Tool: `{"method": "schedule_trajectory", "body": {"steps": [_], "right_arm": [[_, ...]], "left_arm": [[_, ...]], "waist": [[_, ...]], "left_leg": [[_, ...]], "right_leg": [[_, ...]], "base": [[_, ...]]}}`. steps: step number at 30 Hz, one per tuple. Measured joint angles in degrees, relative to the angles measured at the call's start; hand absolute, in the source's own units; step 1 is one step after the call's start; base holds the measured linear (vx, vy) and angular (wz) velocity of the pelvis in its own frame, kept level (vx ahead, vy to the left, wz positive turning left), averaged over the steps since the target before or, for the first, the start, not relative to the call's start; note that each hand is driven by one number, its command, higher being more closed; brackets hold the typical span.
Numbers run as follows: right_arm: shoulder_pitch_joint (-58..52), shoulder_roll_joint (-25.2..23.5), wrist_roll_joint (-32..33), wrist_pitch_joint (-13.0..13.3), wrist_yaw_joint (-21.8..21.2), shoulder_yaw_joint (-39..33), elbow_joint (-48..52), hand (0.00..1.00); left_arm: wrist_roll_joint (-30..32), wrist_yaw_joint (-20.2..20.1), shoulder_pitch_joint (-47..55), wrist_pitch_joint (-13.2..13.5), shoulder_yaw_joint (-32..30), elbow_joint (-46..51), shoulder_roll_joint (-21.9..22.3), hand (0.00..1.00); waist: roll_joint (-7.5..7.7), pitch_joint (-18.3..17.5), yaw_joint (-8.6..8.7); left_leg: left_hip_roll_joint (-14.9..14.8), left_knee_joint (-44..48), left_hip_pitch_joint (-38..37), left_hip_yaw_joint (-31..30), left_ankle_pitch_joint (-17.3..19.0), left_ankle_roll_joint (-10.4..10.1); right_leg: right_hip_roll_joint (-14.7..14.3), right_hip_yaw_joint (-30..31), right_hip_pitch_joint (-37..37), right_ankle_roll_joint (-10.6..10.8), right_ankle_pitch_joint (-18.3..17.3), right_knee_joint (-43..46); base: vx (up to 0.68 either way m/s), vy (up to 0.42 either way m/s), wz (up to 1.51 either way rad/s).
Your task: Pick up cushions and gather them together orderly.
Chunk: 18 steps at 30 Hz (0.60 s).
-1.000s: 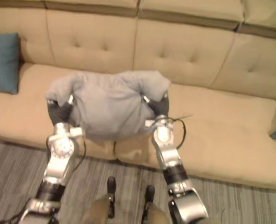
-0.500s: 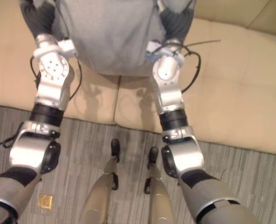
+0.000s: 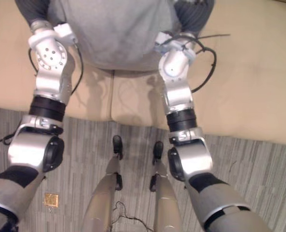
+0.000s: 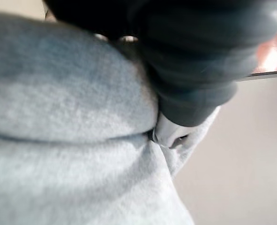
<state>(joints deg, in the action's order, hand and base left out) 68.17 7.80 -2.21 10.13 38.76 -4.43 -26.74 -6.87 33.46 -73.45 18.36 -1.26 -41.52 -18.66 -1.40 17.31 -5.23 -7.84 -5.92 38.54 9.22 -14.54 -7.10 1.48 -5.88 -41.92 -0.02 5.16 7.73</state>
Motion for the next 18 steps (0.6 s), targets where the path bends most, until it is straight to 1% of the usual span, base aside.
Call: {"method": "schedule_trajectory", "body": {"steps": [1,2,5,7,8,10,11,13,14,15,16,17,18], "right_arm": [[0.0,0.7,0.07,0.04,-0.23,0.17,0.8,0.0],[0.12,1.65,0.09,0.27,-0.41,0.1,0.96,0.0],[0.18,6.41,1.25,0.56,-1.6,-0.04,0.44,0.0],[1.84,10.69,3.85,1.31,-2.93,0.12,-1.34,0.0],[2.16,11.5,4.69,1.33,-3.26,0.12,-1.88,0.0],[2.75,16.1,8.0,1.32,-5.39,0.11,-5.38,0.0],[2.81,16.74,8.67,1.3,-5.79,0.14,-5.94,0.0],[2.97,19.8,11.68,1.15,-7.97,0.18,-8.95,0.0],[3.03,20.09,12.03,1.14,-8.3,0.18,-9.44,0.0],[3.34,20.7,14.41,1.08,-9.76,0.38,-10.77,0.0],[3.37,21.03,16.1,1.05,-10.68,0.78,-11.1,0.0],[3.39,21.07,16.45,1.06,-10.95,0.83,-11.21,0.0],[3.4,21.27,18.68,1.07,-11.86,1.44,-11.76,0.0]], "left_arm": [[0.01,-0.03,-0.64,0.0,-0.08,-0.09,-0.83,0.0],[0.0,-0.11,-1.1,-0.03,-0.15,-0.14,-1.53,0.0],[-0.12,-1.34,-1.44,-0.05,-1.29,-0.17,-2.95,0.0],[-2.45,-1.58,-1.43,-0.05,-3.18,-0.19,-5.34,0.0],[-2.99,-1.64,-1.43,-0.05,-3.61,-0.22,-5.67,0.0],[-6.01,-2.54,-1.1,-0.05,-5.99,-1.19,-8.05,0.0],[-6.46,-2.7,-1.09,-0.05,-6.32,-1.59,-8.61,0.0],[-9.29,-4.28,-0.95,-0.05,-7.9,-3.52,-11.69,0.0],[-9.78,-4.57,-0.89,-0.02,-8.09,-3.68,-12.13,0.0],[-11.92,-6.28,-0.85,-0.01,-8.3,-4.33,-13.2,0.0],[-12.96,-7.23,-0.75,-0.01,-8.3,-4.51,-13.76,0.0],[-13.32,-7.6,-0.74,-0.01,-8.3,-4.56,-13.87,0.0],[-14.27,-8.7,-0.57,0.0,-8.28,-4.59,-14.14,0.0]], "waist": [[0.0,0.0,0.06],[0.03,-0.02,0.14],[0.04,-0.02,0.17],[0.06,-0.04,0.24],[0.06,-0.04,0.24],[0.06,-0.04,0.2],[0.06,-0.04,0.21],[0.06,-0.04,0.25],[0.06,-0.04,0.24],[0.06,-0.04,0.23],[0.06,-0.04,0.24],[0.06,-0.04,0.24],[0.06,-0.04,0.25]], "left_leg": [[-0.31,0.0,0.72,0.11,0.17,0.13],[-0.3,0.02,1.28,-0.02,-0.5,0.9],[-0.26,0.03,1.98,-0.52,-1.06,1.21],[-0.25,0.03,2.4,-0.72,-1.34,1.4],[-0.25,0.03,2.47,-0.76,-1.4,1.43],[-0.3,0.03,2.6,-1.01,-1.55,1.39],[-0.31,0.03,2.61,-1.01,-1.58,1.39],[-0.31,0.04,2.61,-0.98,-1.69,1.4],[-0.32,0.04,2.61,-0.98,-1.7,1.41],[-0.35,0.04,2.57,-0.99,-1.74,1.39],[-0.36,0.04,2.55,-0.99,-1.92,1.27],[-0.36,0.04,2.56,-0.97,-1.99,1.17],[-0.4,0.04,2.54,-0.98,-2.16,1.24]], "right_leg": [[-0.07,-0.08,-0.75,0.0,0.0,0.35],[-0.06,-0.26,-1.4,-0.07,0.08,0.63],[0.06,-0.86,-2.0,-0.11,0.11,1.21],[0.12,-1.16,-2.3,-0.11,0.11,1.27],[0.11,-1.24,-2.32,-0.11,0.11,1.27],[0.11,-1.62,-2.34,-0.13,0.09,1.39],[0.11,-1.64,-2.34,-0.13,0.09,1.41],[0.11,-1.69,-2.34,-0.13,0.09,1.47],[0.11,-1.72,-2.34,-0.13,0.09,1.5],[0.11,-1.8,-2.34,-0.13,0.09,1.65],[0.11,-1.86,-2.33,-0.13,0.09,1.73],[0.12,-1.9,-2.33,-0.13,0.09,1.75],[0.12,-2.07,-2.32,-0.13,0.09,1.94]], "base": [[-0.02,0.064,-0.03],[-0.02,0.078,0.04],[-0.02,0.065,0.09],[-0.02,0.06,0.04],[-0.01,0.05,0.04],[0.0,0.051,0.05],[0.01,0.043,0.02],[0.01,0.042,0.01],[0.01,0.052,0.02],[0.0,0.043,0.02],[0.0,0.043,0.02],[0.0,0.043,0.03],[-0.01,0.034,0.03]]}}
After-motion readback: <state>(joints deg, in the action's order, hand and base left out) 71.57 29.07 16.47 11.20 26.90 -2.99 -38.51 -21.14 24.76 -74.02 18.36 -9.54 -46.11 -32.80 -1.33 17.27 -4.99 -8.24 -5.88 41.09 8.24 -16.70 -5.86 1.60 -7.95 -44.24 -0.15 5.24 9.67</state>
